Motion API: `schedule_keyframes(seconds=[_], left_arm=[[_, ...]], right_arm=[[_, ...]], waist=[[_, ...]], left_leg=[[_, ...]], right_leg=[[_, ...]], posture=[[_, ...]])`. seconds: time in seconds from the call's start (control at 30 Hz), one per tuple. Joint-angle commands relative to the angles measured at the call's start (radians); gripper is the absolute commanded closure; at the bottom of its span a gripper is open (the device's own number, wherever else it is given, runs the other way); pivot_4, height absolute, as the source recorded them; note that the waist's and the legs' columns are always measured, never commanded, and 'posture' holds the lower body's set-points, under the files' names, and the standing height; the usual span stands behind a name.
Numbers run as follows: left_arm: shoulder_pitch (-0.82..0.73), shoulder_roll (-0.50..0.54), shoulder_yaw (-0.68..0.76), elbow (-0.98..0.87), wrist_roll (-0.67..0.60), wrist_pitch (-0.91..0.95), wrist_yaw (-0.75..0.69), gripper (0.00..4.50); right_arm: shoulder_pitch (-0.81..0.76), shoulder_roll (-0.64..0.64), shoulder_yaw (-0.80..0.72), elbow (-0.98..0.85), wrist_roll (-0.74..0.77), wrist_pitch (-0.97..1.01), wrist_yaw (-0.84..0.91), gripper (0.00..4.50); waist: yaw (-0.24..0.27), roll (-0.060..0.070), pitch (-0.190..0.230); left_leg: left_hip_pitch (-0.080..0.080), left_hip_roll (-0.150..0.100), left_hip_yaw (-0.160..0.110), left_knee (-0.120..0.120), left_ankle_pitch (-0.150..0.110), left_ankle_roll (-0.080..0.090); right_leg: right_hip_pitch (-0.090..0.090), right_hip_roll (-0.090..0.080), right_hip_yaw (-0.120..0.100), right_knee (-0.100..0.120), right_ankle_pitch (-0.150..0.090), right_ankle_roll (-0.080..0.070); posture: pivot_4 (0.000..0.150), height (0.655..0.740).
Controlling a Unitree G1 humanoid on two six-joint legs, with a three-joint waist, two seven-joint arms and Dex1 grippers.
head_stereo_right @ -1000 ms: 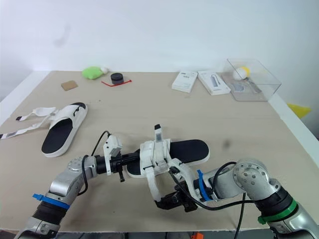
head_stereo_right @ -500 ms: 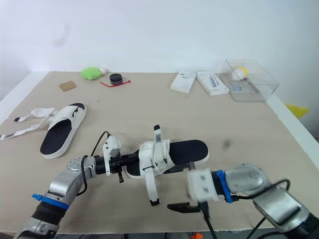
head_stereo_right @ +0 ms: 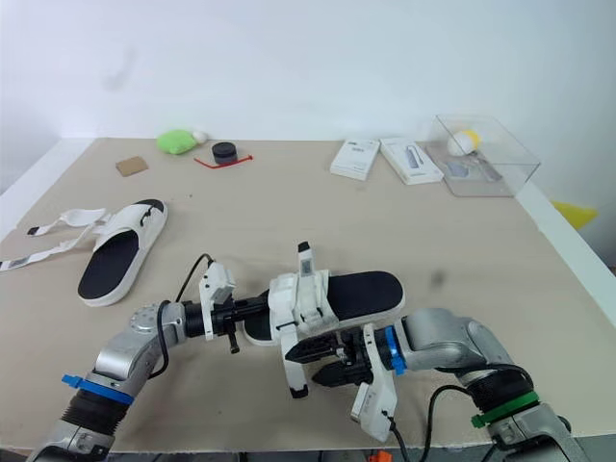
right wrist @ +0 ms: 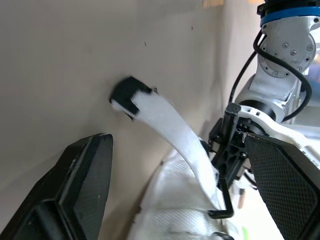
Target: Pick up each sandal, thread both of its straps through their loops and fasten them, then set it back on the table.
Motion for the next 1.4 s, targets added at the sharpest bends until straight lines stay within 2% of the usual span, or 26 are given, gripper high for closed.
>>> schedule_keyframes(seconds=[0.03,0.1,0.17,0.27,0.3,0.37,0.47,0.53,0.6,0.7,0.87,1.17,1.27,1.4], left_arm=[[0.028,0.019,-0.035,0.064,0.046,0.05,0.009,4.5],[0.028,0.02,-0.035,0.065,0.047,0.049,0.008,4.5],[0.03,0.02,-0.035,0.064,0.047,0.049,0.009,4.5],[0.034,0.021,-0.035,0.062,0.047,0.049,0.009,4.5],[0.036,0.021,-0.035,0.061,0.047,0.049,0.01,4.5],[0.041,0.021,-0.036,0.058,0.046,0.05,0.011,4.5],[0.041,0.02,-0.036,0.058,0.046,0.05,0.012,4.5],[0.04,0.02,-0.036,0.059,0.047,0.049,0.011,4.5],[0.04,0.023,-0.033,0.06,0.047,0.048,0.011,4.5],[0.036,0.024,-0.032,0.067,0.048,0.045,0.01,4.5],[0.03,0.017,-0.031,0.073,0.049,0.041,0.016,4.5],[0.041,0.015,-0.027,0.066,0.049,0.038,0.022,4.5],[0.04,0.013,-0.026,0.067,0.05,0.038,0.023,4.5],[0.039,0.012,-0.025,0.066,0.051,0.037,0.023,4.5]], right_arm=[[-0.024,-0.005,0.014,0.0,-0.035,-0.01,-0.058,0.03],[-0.025,-0.019,0.049,-0.006,-0.032,-0.014,-0.07,0.55],[-0.028,-0.031,0.069,-0.01,-0.034,-0.019,-0.084,1.35],[-0.034,-0.045,0.085,-0.009,-0.034,-0.023,-0.107,2.87],[-0.035,-0.051,0.091,-0.01,-0.032,-0.024,-0.114,3.51],[-0.036,-0.07,0.111,-0.022,-0.001,-0.02,-0.123,4.42],[-0.05,-0.107,0.152,-0.035,0.088,0.005,-0.127,4.47],[-0.064,-0.164,0.218,-0.082,0.257,0.077,-0.098,4.47],[-0.07,-0.237,0.274,-0.185,0.499,0.246,-0.023,4.47],[-0.086,-0.287,0.292,-0.315,0.759,0.494,0.07,4.47],[-0.127,-0.248,0.227,-0.409,1.034,0.964,0.123,4.47],[-0.336,-0.062,0.102,-0.305,1.165,1.635,0.041,4.47],[-0.378,-0.02,0.063,-0.281,1.182,1.795,0.019,4.47],[-0.419,0.024,0.046,-0.236,1.12,1.9,0.001,4.47]], waist=[[0.0,0.0,0.0],[0.0,0.001,0.0],[0.0,0.001,0.001],[0.0,0.001,0.001],[0.0,0.001,0.001],[0.0,0.001,0.001],[-0.001,0.001,0.0],[-0.001,0.001,0.001],[-0.001,0.003,0.003],[-0.001,0.003,0.003],[0.0,0.002,0.004],[0.0,0.003,0.007],[0.0,0.003,0.007],[-0.001,0.003,0.007]], left_leg=[[0.0,0.0,0.0,0.0,0.0,0.0],[0.0,0.0,0.0,0.0,0.0,0.0],[0.0,0.0,0.0,0.0,0.0,0.0],[0.0,0.0,0.0,0.0,0.0,0.0],[0.0,0.0,0.0,0.0,0.0,0.0],[0.001,0.0,0.0,0.0,0.0,0.0],[0.001,0.0,0.0,0.0,0.0,0.0],[0.001,0.0,0.0,0.0,0.0,0.0],[0.001,-0.001,0.0,0.0,0.0,0.001],[0.0,-0.001,0.0,0.0,0.0,0.001],[0.0,0.0,-0.001,0.0,-0.001,0.002],[-0.001,0.0,-0.001,0.001,0.0,0.003],[-0.001,0.001,-0.001,0.001,0.0,0.003],[-0.002,0.001,-0.001,0.001,0.0,0.004]], right_leg=[[0.0,0.0,0.0,0.0,0.0,0.0],[0.0,0.0,0.0,0.0,0.0,0.0],[0.0,0.0,0.0,0.0,0.0,0.0],[0.0,0.0,0.001,0.0,0.0,0.0],[0.0,0.0,0.001,0.0,0.0,0.0],[0.001,0.0,0.001,0.0,0.0,0.0],[0.001,0.0,0.001,0.0,0.0,0.0],[0.002,0.0,0.001,0.0,0.0,0.0],[0.002,0.0,0.003,0.0,0.0,0.0],[0.004,0.0,0.005,0.0,0.0,0.0],[0.003,0.001,0.003,0.0,0.0,0.0],[0.0,0.001,0.002,0.0,0.0,0.0],[-0.001,0.002,0.002,0.0,0.0,0.0],[-0.001,0.002,0.002,0.001,0.0,0.0]], posture=[[0.15,0.74],[0.15,0.74],[0.15,0.74],[0.15,0.74],[0.15,0.74],[0.15,0.74],[0.15,0.74],[0.15,0.74],[0.15,0.74],[0.15,0.74],[0.15,0.74],[0.15,0.74],[0.15,0.74],[0.15,0.74]])
